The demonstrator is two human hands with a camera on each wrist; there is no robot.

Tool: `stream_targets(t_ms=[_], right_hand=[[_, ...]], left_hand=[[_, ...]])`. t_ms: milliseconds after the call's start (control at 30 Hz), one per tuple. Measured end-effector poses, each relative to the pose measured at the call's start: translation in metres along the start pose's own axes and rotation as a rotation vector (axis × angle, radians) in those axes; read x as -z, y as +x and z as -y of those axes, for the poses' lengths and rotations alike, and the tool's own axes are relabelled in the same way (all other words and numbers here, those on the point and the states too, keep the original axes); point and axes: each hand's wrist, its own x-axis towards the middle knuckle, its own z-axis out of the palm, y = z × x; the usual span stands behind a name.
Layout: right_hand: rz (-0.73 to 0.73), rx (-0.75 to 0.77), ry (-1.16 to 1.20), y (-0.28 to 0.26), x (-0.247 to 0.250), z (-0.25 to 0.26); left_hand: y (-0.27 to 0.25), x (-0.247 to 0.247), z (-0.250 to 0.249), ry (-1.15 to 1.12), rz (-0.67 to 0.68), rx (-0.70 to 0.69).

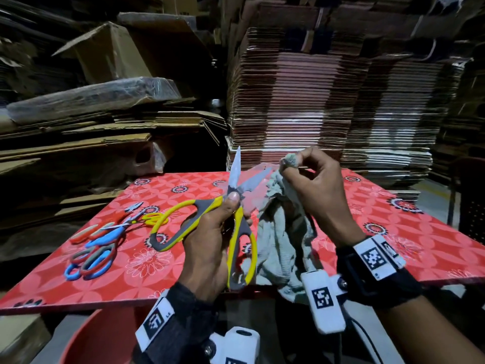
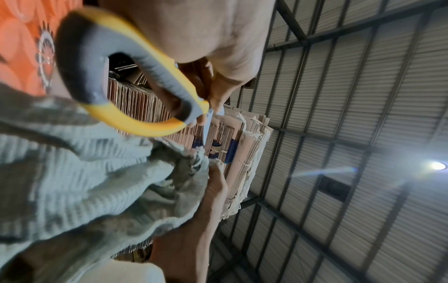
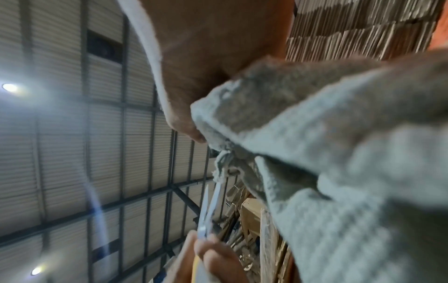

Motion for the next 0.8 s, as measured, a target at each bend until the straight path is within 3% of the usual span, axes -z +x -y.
stream_targets(t_ms=[400,600,800], right_hand=[[-0.087,0.466,-0.458,-0.032,-0.035,-0.013],[0.028,0.419,-0.356,-0.041,-0.037,-0.01],[0.044,0.081,0.042,-0.026,-0.021,-0.002]], left_hand=[[-0.003,-0.005,0.005,-0.055,-0.068,0.048],[0.003,-0.007,0.005,-0.071,-0.052,0.034],[0.007,0.003,0.01,-0.052,-0.087,0.056]])
